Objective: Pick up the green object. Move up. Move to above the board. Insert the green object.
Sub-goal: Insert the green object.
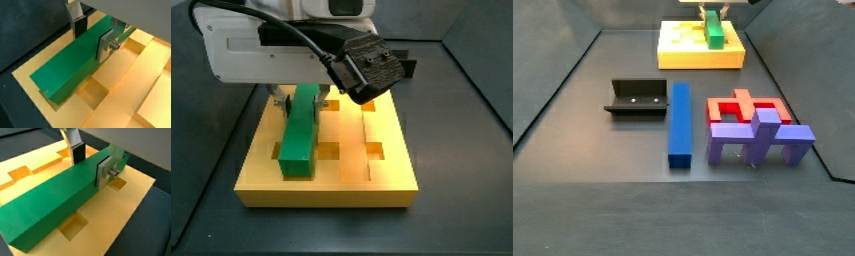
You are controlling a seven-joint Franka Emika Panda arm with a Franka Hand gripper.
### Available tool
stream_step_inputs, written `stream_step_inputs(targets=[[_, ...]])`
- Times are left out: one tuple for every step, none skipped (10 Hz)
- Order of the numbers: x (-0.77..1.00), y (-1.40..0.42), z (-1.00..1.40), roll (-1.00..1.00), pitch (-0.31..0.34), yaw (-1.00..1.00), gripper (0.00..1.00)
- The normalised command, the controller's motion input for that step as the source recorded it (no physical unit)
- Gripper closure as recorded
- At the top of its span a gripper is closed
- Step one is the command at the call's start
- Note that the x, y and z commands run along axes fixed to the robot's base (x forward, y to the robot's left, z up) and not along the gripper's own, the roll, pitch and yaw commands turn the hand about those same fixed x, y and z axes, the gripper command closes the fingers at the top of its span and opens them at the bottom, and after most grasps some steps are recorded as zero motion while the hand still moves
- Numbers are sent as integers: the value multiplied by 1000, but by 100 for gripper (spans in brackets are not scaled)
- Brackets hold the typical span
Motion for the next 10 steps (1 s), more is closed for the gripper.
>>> stream_step_inputs(targets=[[0,-209,-369,203,0,0,100],[0,-191,-349,157,0,0,100],[0,-109,-403,177,0,14,100],[0,-17,-463,137,0,43,100],[0,0,-560,149,0,31,100],[109,0,-586,174,0,46,100],[194,0,-557,141,10,9,100],[234,9,-620,164,36,0,100],[234,20,-589,177,40,11,100],[120,0,-591,163,19,0,100]])
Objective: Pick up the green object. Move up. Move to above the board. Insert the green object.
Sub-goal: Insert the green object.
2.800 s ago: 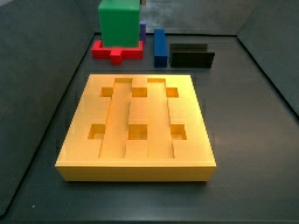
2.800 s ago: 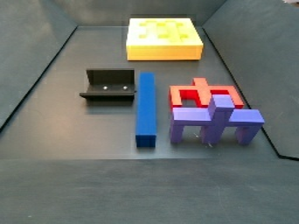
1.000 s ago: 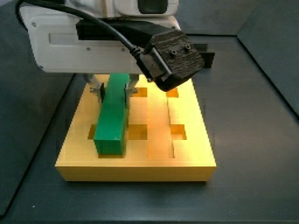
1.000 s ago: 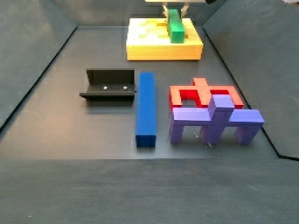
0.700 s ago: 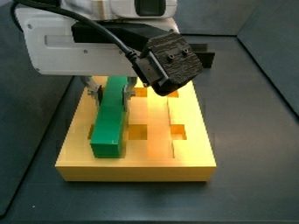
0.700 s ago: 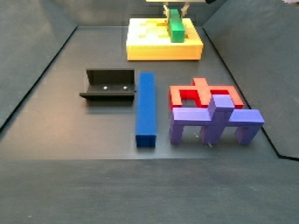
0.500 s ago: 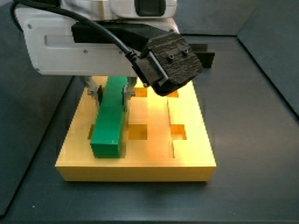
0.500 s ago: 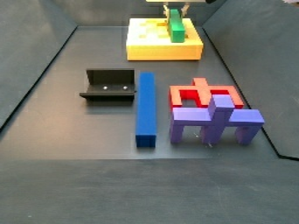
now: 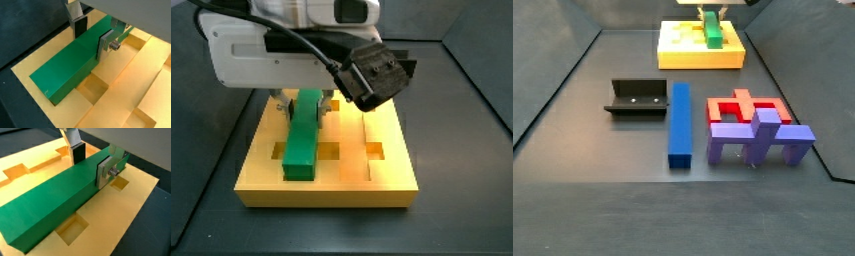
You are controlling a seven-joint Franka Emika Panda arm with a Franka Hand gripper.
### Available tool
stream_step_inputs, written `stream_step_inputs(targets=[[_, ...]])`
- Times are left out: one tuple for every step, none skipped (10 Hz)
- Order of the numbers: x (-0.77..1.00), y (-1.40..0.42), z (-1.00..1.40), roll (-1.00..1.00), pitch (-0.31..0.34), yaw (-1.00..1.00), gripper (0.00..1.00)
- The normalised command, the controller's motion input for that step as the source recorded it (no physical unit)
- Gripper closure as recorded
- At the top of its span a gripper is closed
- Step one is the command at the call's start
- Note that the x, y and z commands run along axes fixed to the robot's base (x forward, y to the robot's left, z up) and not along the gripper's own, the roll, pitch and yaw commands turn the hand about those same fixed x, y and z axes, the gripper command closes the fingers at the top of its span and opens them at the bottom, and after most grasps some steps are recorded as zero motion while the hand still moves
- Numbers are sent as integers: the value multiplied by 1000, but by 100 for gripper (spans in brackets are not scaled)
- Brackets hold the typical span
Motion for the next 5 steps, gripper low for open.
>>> stream_step_inputs(targets=[[0,-14,-574,76,0,0,100],[0,-9,-583,100,0,0,100],[-9,0,-414,80,0,0,100],[0,6,0,-17,0,0,100],[0,0,0,0,0,0,100]])
